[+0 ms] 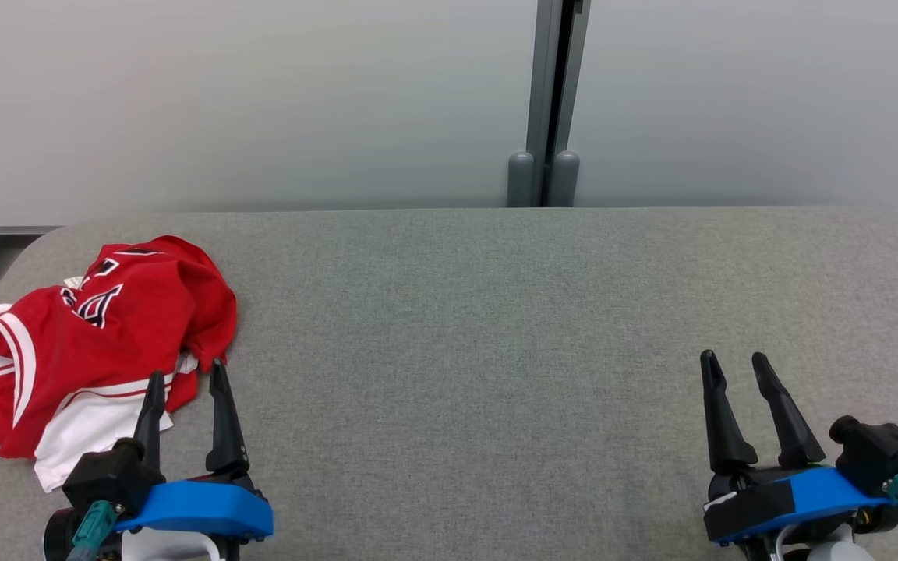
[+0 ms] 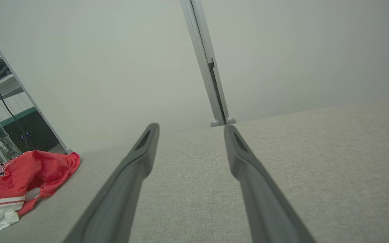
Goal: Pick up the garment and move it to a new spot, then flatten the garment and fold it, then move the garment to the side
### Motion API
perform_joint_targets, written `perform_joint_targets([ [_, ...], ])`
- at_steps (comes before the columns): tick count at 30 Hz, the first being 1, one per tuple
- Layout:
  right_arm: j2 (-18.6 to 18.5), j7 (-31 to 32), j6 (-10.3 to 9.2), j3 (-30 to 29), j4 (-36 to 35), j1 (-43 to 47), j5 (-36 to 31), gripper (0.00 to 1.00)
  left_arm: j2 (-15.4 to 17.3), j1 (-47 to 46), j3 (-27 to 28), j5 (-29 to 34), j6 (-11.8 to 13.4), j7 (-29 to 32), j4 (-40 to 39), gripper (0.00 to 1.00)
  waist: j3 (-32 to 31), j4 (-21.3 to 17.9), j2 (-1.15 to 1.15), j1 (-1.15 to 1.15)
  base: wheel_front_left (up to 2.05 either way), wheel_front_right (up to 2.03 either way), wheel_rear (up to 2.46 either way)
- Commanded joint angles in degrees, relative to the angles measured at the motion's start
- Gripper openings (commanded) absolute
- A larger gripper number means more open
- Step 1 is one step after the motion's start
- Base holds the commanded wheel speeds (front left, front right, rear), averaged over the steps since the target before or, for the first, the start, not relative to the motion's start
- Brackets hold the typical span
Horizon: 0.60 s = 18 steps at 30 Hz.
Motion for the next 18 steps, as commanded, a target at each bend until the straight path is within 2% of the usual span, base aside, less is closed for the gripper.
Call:
perform_joint_targets([
  [1,-0.49,-0.64,0.12,-0.11,-0.08,-0.44,-1.54,1.0,0.26,-0.45,-0.38,1.33,0.31,-0.54,0.02,1.0,-0.01,0.06,0.0,0.0,0.0,0.0,0.0],
  [18,-0.53,-2.52,0.14,-0.06,0.57,-0.13,-9.99,1.0,0.68,-0.08,-1.23,8.23,0.82,-2.42,1.24,1.0,-0.18,0.54,0.0,0.0,0.0,0.0,0.0],
])
